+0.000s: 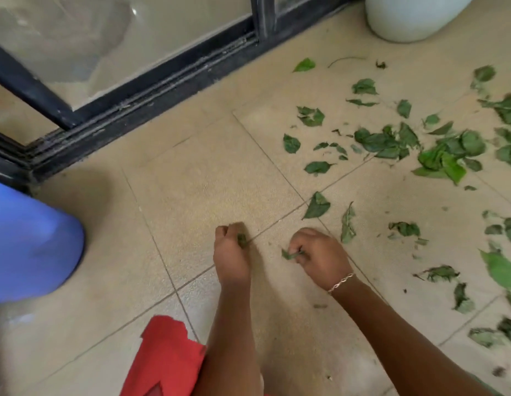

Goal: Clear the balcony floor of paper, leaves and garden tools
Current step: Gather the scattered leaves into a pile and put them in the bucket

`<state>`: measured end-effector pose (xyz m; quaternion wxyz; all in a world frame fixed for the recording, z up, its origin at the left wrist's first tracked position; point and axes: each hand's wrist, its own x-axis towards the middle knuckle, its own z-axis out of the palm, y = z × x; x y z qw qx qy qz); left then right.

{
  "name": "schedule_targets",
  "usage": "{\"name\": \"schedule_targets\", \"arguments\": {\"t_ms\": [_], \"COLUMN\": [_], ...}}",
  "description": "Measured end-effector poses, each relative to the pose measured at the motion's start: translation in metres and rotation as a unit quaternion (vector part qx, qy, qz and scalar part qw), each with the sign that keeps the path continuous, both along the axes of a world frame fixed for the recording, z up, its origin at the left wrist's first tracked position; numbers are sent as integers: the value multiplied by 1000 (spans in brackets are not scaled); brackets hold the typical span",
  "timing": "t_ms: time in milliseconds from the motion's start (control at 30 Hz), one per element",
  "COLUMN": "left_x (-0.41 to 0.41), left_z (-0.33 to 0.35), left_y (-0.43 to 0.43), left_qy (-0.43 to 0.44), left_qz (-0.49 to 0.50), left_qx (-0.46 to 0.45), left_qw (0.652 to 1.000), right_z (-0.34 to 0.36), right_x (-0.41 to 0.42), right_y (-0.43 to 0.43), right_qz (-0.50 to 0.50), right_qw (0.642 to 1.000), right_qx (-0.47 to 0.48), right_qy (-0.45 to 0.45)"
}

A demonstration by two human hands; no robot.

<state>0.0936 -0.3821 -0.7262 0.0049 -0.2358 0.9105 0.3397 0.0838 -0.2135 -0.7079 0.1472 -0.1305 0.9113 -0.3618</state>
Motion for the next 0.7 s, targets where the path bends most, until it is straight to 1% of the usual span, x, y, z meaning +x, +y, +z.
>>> {"name": "schedule_targets", "arguments": {"t_ms": [33, 100, 133, 200, 300, 367, 433, 500, 600, 700], "left_x": [1, 2, -1, -6, -15, -29, -51, -83, -134, -161], "left_z": [-1, -1, 0, 5, 21, 37, 57, 75, 115, 160], "left_y": [0, 0, -1, -3, 6, 19, 32, 41, 49, 40], "left_qy": [11, -15, -29, -36, -44, -33, -17, -17, -34, -57], "left_qz": [8, 25, 35, 54, 30, 0, -40, -93, -189, -223], "left_qx": [-2, -7, -13, 25, 61, 97, 128, 135, 85, 78], "left_qw": [1000, 1000, 999, 998, 997, 995, 991, 986, 978, 970], "right_z": [3, 2, -2, -9, -13, -11, -9, -2, 22, 55], "right_x": [-9, -28, -38, -55, -56, -50, -48, -54, -74, -93], "right_y": [10, 24, 29, 33, 29, 29, 32, 34, 34, 24], "right_qz": [-31, -62, -56, -19, 22, 27, 16, -27, -94, -100], "right_qw": [999, 994, 993, 991, 984, 980, 980, 985, 990, 992], "right_qx": [15, 56, 73, 110, 162, 178, 178, 158, 95, 59], "right_qy": [31, 71, 81, 77, 63, 87, 85, 66, 46, 41]}}
